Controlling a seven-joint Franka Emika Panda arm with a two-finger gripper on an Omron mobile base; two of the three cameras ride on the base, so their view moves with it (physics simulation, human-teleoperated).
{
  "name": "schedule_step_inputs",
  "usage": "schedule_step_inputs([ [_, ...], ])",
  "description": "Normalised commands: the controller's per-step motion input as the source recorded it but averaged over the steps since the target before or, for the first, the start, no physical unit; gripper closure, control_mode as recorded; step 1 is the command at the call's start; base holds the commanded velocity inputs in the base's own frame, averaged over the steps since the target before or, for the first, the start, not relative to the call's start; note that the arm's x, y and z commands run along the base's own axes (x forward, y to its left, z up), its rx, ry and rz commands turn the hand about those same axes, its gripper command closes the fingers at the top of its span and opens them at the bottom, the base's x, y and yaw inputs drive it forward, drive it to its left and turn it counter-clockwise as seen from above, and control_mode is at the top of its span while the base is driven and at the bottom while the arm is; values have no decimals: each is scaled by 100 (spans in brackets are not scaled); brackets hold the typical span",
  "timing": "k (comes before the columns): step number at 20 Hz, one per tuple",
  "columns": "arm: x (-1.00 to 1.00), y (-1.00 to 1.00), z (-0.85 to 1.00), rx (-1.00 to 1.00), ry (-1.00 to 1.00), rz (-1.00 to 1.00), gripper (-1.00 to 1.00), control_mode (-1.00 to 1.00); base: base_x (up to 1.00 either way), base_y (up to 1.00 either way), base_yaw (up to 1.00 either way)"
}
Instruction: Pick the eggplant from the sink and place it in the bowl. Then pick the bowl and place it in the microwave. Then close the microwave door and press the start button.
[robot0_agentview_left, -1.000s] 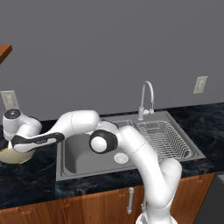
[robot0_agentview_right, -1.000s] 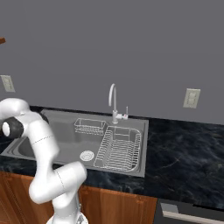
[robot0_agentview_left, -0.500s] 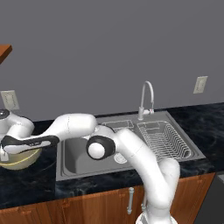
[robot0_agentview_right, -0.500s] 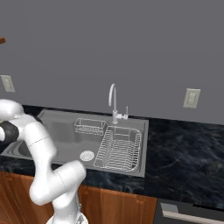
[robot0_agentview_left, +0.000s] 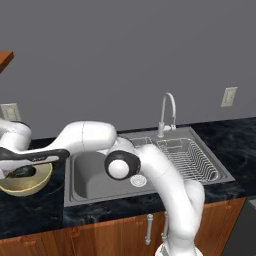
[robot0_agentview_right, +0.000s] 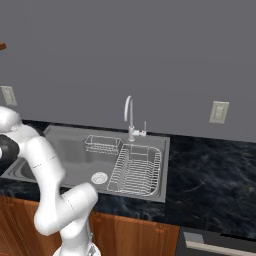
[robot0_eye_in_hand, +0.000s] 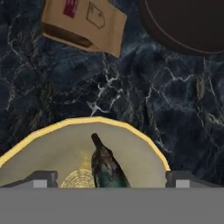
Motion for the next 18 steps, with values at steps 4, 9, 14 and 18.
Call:
schedule_step_inputs([
  [4, -80, -51, 44, 6, -5, 0, -100, -100, 0, 0, 0],
  [9, -100, -80, -7, 11, 0, 0, -100, -100, 0, 0, 0],
  [14, -47, -97, -62, 1, 0, 0, -100, -100, 0, 0, 0],
  [18, 24, -60, -53, 0, 0, 0, -100, -100, 0, 0, 0],
])
